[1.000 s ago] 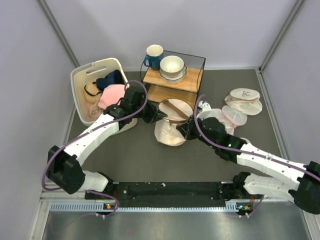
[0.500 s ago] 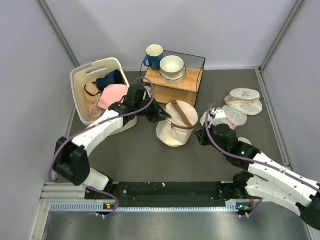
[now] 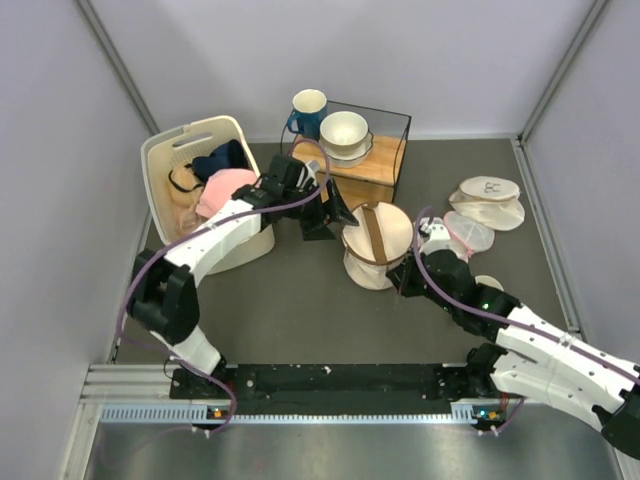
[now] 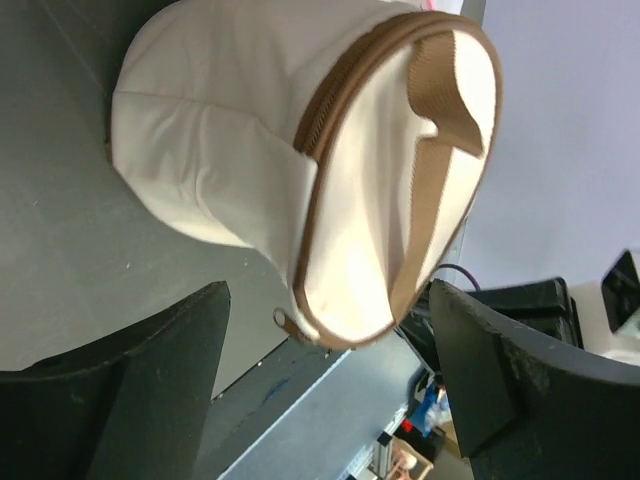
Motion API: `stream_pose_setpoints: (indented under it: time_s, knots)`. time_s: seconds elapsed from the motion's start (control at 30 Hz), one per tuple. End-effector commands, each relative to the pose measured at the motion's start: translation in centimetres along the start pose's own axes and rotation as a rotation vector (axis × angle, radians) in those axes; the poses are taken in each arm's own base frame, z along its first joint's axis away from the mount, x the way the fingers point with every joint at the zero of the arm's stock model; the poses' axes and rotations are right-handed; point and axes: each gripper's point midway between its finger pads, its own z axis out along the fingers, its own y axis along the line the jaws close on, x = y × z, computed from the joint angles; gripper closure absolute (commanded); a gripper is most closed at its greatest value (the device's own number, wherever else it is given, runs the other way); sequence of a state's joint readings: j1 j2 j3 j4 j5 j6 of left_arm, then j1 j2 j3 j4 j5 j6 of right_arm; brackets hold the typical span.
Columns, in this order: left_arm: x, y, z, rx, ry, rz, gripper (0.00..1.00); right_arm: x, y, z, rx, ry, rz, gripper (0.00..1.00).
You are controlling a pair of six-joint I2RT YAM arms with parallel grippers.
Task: Unzip the laundry bag and remove the bra
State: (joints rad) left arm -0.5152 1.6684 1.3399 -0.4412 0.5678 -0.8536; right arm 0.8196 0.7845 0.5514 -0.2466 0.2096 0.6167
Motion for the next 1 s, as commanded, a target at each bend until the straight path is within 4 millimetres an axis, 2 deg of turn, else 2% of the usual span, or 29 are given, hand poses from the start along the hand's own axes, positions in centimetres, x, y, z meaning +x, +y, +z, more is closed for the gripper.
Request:
stream_pose_setpoints:
  time_s: [0.0,0.03,0.07,0.1,0.13,0.17,0.23,0.47,0.63,0.77,0.8,0.87,0.9,0.93,0.97]
  knots:
    - [0.0,-2.4,-5.5,-0.027,-0.117,0.104,0.13,-2.5,1.6,-0.1,-0.026,-0.075,0.076,1.0]
    - [0.6,-2.5,-5.8,-0.018,-0.108,0.096,0.13,-2.7,1.6,0.0,-0.018,-0.085,0.089,1.0]
    - [1.6,-1.8,-5.7,-0.027,-0.089,0.054,0.13,-3.0,1.7,0.0,-0.018,-0.094,0.097,1.0]
    - [2.2,-2.2,-6.3,-0.011,-0.094,0.05,0.13,-3.1,1.7,0.0,-0.015,-0.098,0.101,1.0]
    - [2.9,-2.9,-6.0,0.019,-0.089,0.064,0.14,-3.2,1.6,0.1,-0.009,-0.105,0.109,1.0]
    - [3.8,-2.3,-5.5,0.012,-0.07,0.029,0.14,-3.5,1.8,0.2,-0.014,-0.116,0.116,1.0]
    - [5.4,-2.9,-4.7,0.034,-0.046,0.029,0.14,-3.5,1.9,0.4,-0.02,-0.114,0.116,1.0]
    - [6.2,-3.2,-1.6,0.064,0.001,-0.07,0.16,-3.4,2.4,1.0,-0.035,-0.105,0.079,1.0]
    - [5.3,-2.9,-0.5,0.041,-0.021,-0.09,0.17,-3.4,2.5,1.0,-0.049,-0.102,0.064,1.0]
    - [4.2,-2.0,0.6,0.0,-0.059,-0.098,0.34,-2.7,2.4,0.8,-0.059,-0.089,0.05,1.0]
    - [4.2,-1.6,0.8,-0.014,-0.057,-0.104,0.47,-2.6,2.3,0.6,-0.061,-0.084,0.04,1.0]
    - [4.4,-1.1,0.9,-0.029,-0.057,-0.108,0.66,-2.1,1.7,-0.2,-0.065,-0.071,-0.022,1.0]
    - [4.4,-0.9,0.9,-0.033,-0.061,-0.107,0.86,-1.9,1.3,-0.5,-0.056,-0.066,-0.053,1.0]
    - [4.4,-0.7,0.9,-0.041,-0.061,-0.111,0.94,-2.1,0.7,-1.1,-0.044,-0.07,-0.109,1.0]
    - [4.5,-0.5,0.7,-0.049,-0.061,-0.11,1.0,-1.5,-0.2,-1.4,-0.014,-0.035,-0.141,1.0]
